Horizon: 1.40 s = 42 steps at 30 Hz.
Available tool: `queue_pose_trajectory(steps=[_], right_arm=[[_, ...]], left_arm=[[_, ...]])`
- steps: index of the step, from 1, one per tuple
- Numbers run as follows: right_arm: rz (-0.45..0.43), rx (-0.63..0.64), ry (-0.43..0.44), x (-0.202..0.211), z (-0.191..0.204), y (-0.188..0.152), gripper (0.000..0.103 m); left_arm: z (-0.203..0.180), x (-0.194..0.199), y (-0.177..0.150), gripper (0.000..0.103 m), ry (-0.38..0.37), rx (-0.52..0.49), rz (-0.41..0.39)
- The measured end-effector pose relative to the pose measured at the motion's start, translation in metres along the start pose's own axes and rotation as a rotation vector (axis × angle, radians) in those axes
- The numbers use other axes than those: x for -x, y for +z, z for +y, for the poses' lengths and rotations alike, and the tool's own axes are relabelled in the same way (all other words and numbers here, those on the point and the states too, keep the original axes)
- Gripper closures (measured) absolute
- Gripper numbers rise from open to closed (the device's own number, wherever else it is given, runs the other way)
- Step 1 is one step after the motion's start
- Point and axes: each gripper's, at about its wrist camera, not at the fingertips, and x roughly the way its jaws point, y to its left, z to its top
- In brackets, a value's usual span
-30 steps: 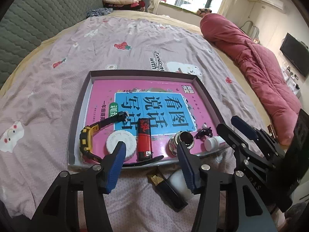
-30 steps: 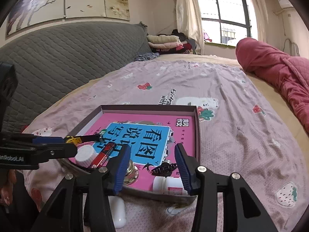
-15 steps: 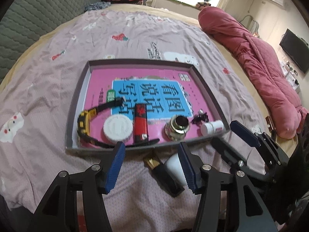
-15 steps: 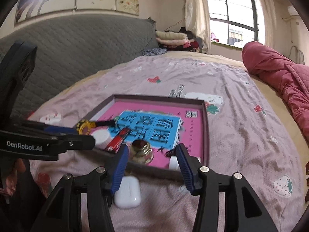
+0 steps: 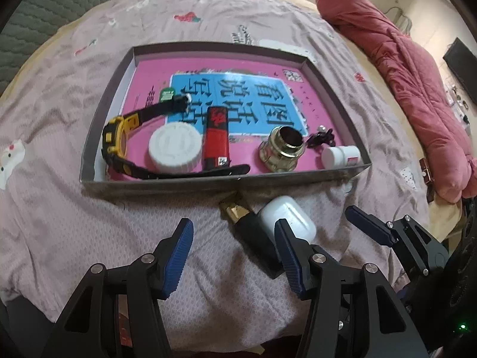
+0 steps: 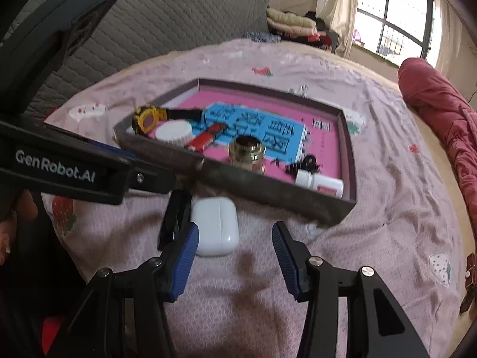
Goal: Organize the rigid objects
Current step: 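Grasp the black lipstick with the left tool while the right tool grasps the white earbuds case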
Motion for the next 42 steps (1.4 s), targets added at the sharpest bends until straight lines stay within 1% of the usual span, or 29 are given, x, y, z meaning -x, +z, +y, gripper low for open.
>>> queue_pose_trajectory(steps=[7,12,14,16,20,23,26,28,29,31,33,36,37,39,41,42], right_arm=[[0.055,-0.011,0.059,-0.009,0.001,-0.008,0.052],[0.054,-0.009,0.047,-0.018,0.002,-0.008,0.051],[0.061,-0.022,0.058,-0.024,0.001,-0.009,0.047],[0.067,-0.024,0.064,-0.03,0.002,-0.009,0.047],[0.048,0.018,0.046,-0.039,0.01,-0.008,0.047],[0.037,0.027,0.027,-0.049,0.011,-0.006,0.046],[0.034,0.031,0.027,-0.054,0.011,-0.006,0.046],[0.041,0.036,0.03,-0.053,0.01,-0.006,0.051],[0.047,0.048,0.025,-0.052,0.01,-0.005,0.059],[0.064,0.061,0.008,-0.049,0.009,-0.006,0.059],[0.08,0.044,0.012,-0.046,0.005,-0.007,0.059],[0.093,0.01,-0.021,-0.035,-0.006,-0.009,0.059],[0.083,-0.011,-0.024,-0.03,-0.011,-0.01,0.059],[0.047,-0.042,-0.036,-0.022,-0.021,-0.009,0.059],[0.011,-0.072,-0.045,-0.015,-0.027,-0.005,0.059],[-0.006,-0.089,-0.044,-0.012,-0.03,-0.004,0.059]], left_arm=[[-0.001,-0.013,0.003,0.045,-0.004,0.021,0.032],[-0.008,-0.026,0.003,0.045,0.018,0.016,0.056],[-0.01,-0.033,0.002,0.045,0.036,0.021,0.077],[-0.01,-0.037,0.0,0.045,0.049,0.023,0.089],[-0.005,-0.04,-0.002,0.044,0.057,0.041,0.091],[-0.001,-0.044,-0.002,0.044,0.04,0.063,0.102],[0.001,-0.047,-0.001,0.043,0.043,0.064,0.109],[0.0,-0.05,0.001,0.043,0.05,0.061,0.111],[-0.001,-0.052,0.001,0.043,0.055,0.06,0.115],[-0.003,-0.054,0.003,0.043,0.064,0.061,0.119],[-0.005,-0.058,0.005,0.043,0.075,0.053,0.125],[-0.011,-0.061,0.007,0.044,0.093,0.042,0.13],[-0.012,-0.063,0.007,0.045,0.102,0.034,0.132],[-0.017,-0.063,0.007,0.053,0.11,0.02,0.128],[-0.021,-0.064,0.008,0.073,0.095,0.009,0.126],[-0.023,-0.064,0.009,0.073,0.098,-0.005,0.126]])
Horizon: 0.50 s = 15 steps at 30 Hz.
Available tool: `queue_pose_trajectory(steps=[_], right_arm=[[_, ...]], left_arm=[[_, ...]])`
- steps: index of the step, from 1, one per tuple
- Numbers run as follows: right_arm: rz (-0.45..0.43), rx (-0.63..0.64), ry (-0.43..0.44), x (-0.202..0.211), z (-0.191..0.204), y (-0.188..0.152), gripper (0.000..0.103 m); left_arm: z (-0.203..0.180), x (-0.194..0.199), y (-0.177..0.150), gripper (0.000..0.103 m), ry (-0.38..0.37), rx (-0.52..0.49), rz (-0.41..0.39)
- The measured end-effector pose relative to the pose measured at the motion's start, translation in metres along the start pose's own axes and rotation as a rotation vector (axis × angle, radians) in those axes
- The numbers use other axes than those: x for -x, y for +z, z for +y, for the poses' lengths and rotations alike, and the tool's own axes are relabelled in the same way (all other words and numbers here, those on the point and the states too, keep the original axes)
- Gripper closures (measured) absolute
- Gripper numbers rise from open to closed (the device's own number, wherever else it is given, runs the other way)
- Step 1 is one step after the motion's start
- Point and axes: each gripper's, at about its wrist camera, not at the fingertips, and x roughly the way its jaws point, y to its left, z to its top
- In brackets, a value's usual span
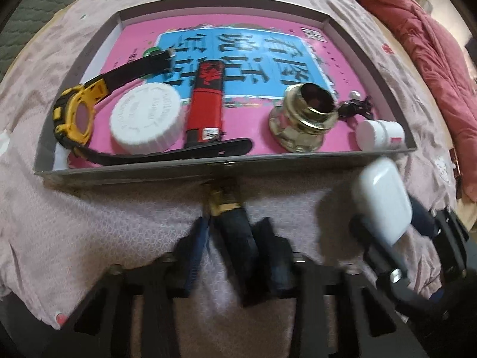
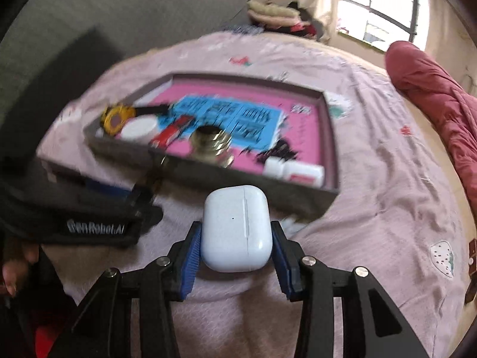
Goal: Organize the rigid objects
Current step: 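Grasp the black lipstick with the left tool while the right tool grasps the white earbuds case, then carry the lipstick over the tray with the left tool while the right tool carries the earbuds case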
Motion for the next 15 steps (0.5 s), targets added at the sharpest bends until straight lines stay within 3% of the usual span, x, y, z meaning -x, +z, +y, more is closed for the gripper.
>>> queue_pose_trajectory(steps=[3,10,15], right_arm=[[-0.032,-0.043,0.034,0.007,-0.005,0.003,0.059],[-0.137,-0.048,0.093,0.028,-0.003,0.01,0.059],[-0.186,-0.056,0.098,0.035,0.0,0.018,0.059]], left_arm=[[-0.005,0.0,0.0,0.074,0.01,-0.044,-0.012],[0.02,0.02,-0.012,0.08,-0.117,0.019,-0.034],[0.028,0.054,-0.014,0.081,-0.14,0.008,-0.138]])
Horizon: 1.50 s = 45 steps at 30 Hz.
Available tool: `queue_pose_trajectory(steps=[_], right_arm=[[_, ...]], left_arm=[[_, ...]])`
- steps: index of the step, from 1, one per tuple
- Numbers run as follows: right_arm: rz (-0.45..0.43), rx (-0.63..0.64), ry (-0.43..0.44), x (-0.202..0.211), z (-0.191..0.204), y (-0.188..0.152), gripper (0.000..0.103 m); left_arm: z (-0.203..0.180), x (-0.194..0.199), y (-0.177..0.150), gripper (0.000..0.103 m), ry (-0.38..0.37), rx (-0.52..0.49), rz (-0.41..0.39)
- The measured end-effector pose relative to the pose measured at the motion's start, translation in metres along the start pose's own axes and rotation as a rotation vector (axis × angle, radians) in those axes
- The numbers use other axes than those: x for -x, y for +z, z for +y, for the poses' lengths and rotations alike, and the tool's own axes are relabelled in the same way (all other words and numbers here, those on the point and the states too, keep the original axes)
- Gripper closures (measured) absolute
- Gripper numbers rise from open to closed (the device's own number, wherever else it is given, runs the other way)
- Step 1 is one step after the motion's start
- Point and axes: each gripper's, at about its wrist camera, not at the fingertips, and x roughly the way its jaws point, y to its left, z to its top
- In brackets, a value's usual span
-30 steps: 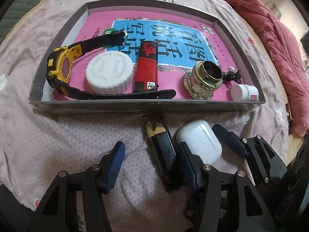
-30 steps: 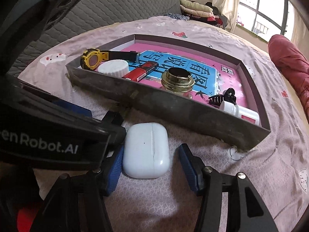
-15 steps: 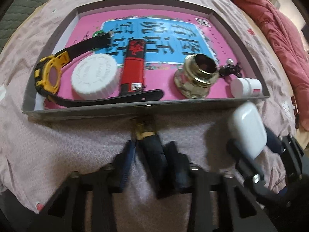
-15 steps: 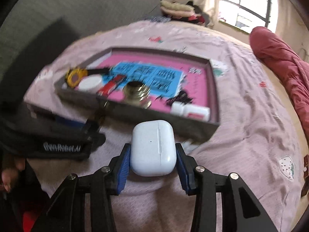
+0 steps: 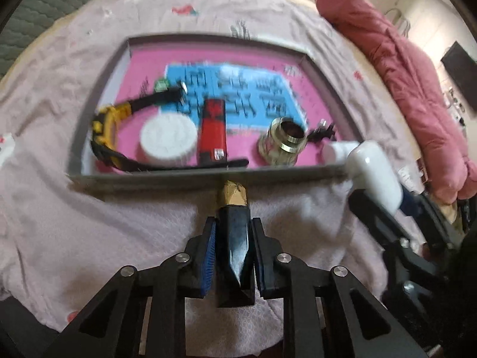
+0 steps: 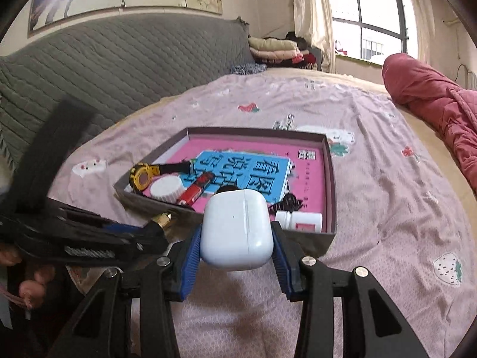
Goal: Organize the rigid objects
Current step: 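Carry the lipstick over the tray with the left tool while the right tool carries the earbuds case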
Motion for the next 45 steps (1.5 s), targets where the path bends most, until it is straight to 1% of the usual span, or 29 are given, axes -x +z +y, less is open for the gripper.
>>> queue_pose_trajectory(steps=[2,6,8,10,17,29,45], right_arm=[[-0.018,-0.01,0.002,0.002,-0.002,0.003,0.059],[-0.04,-0.022,0.0,0.005,-0.004,0.006,0.059],[-0.05,-0.025,0.0,0.006,-0.004,0.008,0.059],[-0.058,-0.027,0.0,0.007,-0.005,0.009,0.059],[-0.095,-0.03,-0.005,0.01,-0.005,0.016,0.059],[-0.143,-0.021,-0.033,0.014,-0.011,0.027,0.059],[-0.17,-0.01,-0.05,0.011,-0.016,0.036,0.059]], left_arm=[[-0.001,0.011,0.006,0.081,0.011,-0.022,-0.039],[-0.001,0.029,0.012,0.081,0.0,-0.028,-0.073],[-0.002,0.038,0.01,0.081,0.019,-0.044,-0.101],[0.001,0.046,0.012,0.081,0.014,-0.05,-0.127],[-0.003,0.063,0.018,0.081,0.04,-0.08,-0.204],[0.0,0.076,0.024,0.081,0.05,-0.074,-0.268],[0.001,0.072,0.033,0.081,0.064,-0.072,-0.293]])
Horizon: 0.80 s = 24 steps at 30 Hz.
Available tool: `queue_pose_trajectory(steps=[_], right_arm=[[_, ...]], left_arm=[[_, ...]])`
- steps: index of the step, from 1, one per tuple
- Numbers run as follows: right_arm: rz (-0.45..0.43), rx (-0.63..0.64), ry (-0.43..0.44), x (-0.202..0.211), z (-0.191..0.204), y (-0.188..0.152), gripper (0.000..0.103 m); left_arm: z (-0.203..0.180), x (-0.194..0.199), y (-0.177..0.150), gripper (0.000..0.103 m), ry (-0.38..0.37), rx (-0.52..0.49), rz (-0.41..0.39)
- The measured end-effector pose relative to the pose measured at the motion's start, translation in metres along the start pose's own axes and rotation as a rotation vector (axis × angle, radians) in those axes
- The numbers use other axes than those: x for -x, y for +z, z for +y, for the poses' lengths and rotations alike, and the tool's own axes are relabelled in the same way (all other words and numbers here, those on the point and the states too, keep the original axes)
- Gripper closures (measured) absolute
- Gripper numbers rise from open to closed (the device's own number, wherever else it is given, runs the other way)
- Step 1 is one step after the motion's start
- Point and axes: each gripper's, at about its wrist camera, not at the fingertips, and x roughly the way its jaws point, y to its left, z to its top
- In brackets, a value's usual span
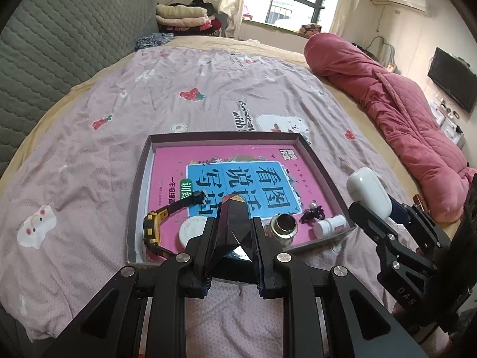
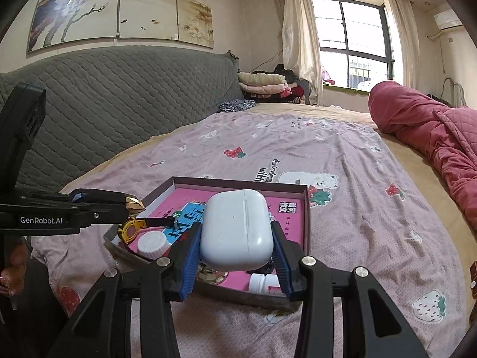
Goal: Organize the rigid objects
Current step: 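Carry the lipstick over the tray with the left tool while the right tool carries the earbuds case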
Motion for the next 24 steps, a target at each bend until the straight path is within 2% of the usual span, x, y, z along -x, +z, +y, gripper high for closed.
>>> queue_pose_trajectory(steps=[6,11,24], right_arm=[[0.004,-0.005,-0.015,-0.005,-0.007,0.002,0.059],[0.048,-0.004,-0.021,-0.018,-0.011,-0.001,0.059],[0.155,0.116,-0.081,-0.052,0.006,-0.014,0.059]], left_arm=[[0.008,-0.008,0.008,0.081,0.015,0.017,-0.008],[0.017,-0.021,0.012,0.081,0.032,0.034,0.001],[0.009,-0.06,0.009,0.081,0.038,0.01,0.052]])
